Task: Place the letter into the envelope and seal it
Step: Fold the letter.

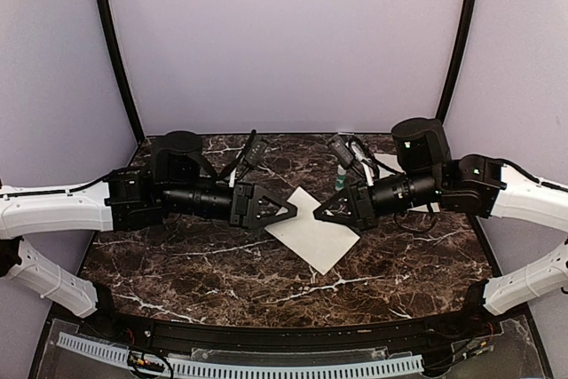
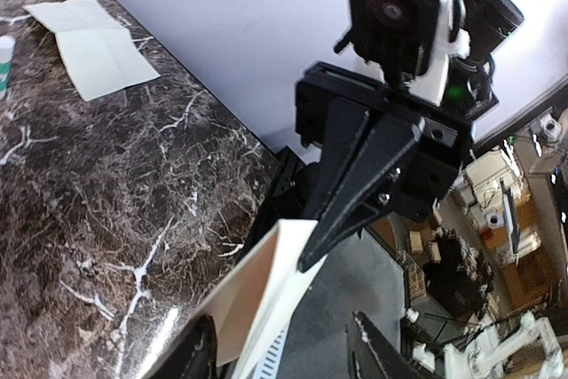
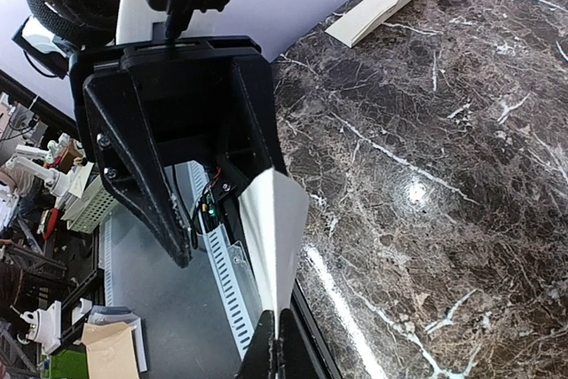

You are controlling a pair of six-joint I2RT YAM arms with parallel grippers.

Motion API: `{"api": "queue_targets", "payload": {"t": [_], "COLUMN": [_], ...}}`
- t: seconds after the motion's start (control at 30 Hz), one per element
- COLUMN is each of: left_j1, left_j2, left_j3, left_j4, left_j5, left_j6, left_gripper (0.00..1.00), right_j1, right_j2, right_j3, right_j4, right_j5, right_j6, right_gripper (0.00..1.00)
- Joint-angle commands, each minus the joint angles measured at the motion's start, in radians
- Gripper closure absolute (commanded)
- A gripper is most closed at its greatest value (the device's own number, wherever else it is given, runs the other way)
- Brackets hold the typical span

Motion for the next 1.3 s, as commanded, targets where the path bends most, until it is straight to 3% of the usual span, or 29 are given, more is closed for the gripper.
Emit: {"api": "queue_targets", "payload": {"t": [0.0,0.13,0.23,0.63,0.7,0.9,1.27], "left_j1": [0.006,0.009,0.010,0.004,0.002,-0.003,-0.003], "left_j2": [-0.117,-0.198,-0.204,-0.072,-0.062,-0.085,-0.102], "left_j3": [0.028,0.019,0.033,0.142,0.144,0.112,0.071], "left_j4": [-0.196,-0.236,-0.232,-0.202,-0.201,-0.189,-0.187], "left_j5": [-0.146,-0.191,-0.142,0.153,0.178,0.192,0.177], "left_j6": [0.067,0.100,0.130,0.191,0.194,0.195,0.189], "left_gripper": [0.47,0.35,0.27,0.24,0.27,0.59,0.73], "right_j1": [0.006,0.006,0.011,0.027,0.028,0.027,0.028], "right_j2": [0.011,0.038,0.047,0.070,0.075,0.105,0.120], "right_j3": [-0.001,0.006,0.012,0.018,0.018,0.046,0.080], "right_j4": [0.030,0.039,0.041,0.109,0.128,0.142,0.127], "right_j5": [0.010,-0.091,-0.158,-0.311,-0.323,-0.334,-0.318], "right_j6": [0.006,0.011,0.014,0.024,0.028,0.020,0.021], "right_gripper": [1.00,1.00,1.00,1.00,1.00,1.00,1.00]}}
